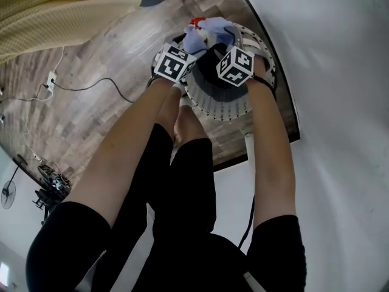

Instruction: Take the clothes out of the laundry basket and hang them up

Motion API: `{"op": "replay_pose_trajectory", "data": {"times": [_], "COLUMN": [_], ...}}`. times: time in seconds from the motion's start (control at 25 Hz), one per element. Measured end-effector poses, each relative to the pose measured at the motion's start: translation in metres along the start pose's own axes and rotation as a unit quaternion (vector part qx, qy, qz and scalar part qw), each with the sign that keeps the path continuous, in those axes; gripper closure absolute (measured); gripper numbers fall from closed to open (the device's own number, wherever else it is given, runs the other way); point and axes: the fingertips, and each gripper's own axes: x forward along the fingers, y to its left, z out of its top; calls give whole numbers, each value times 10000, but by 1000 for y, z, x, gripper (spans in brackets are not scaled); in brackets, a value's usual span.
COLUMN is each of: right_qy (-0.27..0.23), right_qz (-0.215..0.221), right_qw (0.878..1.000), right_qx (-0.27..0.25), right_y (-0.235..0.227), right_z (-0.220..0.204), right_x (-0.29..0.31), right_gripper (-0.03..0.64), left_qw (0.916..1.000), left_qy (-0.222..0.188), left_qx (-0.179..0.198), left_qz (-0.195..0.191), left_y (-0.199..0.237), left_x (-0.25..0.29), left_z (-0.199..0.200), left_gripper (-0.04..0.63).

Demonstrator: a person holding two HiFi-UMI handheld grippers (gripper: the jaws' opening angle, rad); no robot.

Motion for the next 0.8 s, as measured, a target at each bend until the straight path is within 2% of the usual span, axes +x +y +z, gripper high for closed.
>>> {"op": "replay_pose_trajectory", "data": {"times": [0.24, 0.56, 0.64, 0.8], "right_qy": [172, 393, 430, 445], "right_qz": [225, 985, 1057, 1127], "right_qw": [9978, 9888, 9871, 9864], "right_qx": [-597, -1055, -1119, -1109], "right_y": [-11, -15, -17, -21], "right_z": [-3, -16, -16, -15], "right_x": [39, 74, 78, 77], "right_gripper": [291, 337, 374, 456], "left_qw": [9995, 9985, 9982, 9982], "left_qy": [300, 554, 593, 592], "left_qx": [78, 7, -32, 50], "left_qz": [64, -24, -14, 33], "left_y": [16, 34, 36, 35], "left_x": [42, 70, 71, 65], "left_z": [-12, -33, -38, -40], "left_gripper": [235, 238, 280, 428]}}
